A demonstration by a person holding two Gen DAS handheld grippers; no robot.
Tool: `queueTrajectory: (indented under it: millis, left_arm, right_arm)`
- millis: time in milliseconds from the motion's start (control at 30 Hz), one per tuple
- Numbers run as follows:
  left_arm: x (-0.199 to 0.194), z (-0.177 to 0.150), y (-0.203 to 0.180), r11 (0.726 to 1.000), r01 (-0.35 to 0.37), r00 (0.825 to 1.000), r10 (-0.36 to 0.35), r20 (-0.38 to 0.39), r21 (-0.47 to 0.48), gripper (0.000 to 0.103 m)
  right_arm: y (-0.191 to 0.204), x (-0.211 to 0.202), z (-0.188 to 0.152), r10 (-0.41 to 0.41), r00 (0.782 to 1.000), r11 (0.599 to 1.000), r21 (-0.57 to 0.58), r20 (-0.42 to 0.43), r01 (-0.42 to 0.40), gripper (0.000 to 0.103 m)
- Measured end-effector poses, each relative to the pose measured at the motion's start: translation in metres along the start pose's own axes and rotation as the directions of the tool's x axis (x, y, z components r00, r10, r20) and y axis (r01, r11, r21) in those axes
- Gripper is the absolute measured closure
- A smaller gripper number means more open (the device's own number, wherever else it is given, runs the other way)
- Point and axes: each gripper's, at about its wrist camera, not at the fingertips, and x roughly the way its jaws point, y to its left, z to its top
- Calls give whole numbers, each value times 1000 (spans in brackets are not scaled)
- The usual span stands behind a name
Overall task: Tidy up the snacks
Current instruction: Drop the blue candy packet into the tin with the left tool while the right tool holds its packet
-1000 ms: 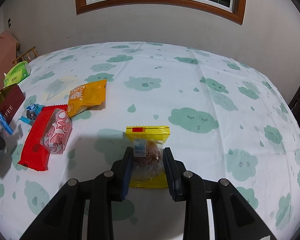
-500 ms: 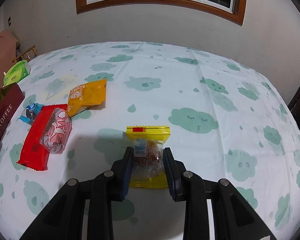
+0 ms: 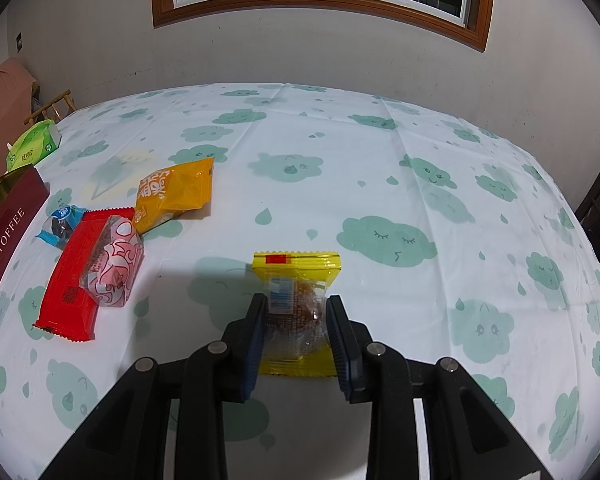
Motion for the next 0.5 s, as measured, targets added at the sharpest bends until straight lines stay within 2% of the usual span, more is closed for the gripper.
queueTrajectory:
  millis: [500]
  left_arm:
    - [16, -5, 11, 1000, -15, 1000, 15, -20, 10, 82]
  right_arm:
    - [0, 0, 0, -4, 1000, 1000, -4, 0, 4, 72]
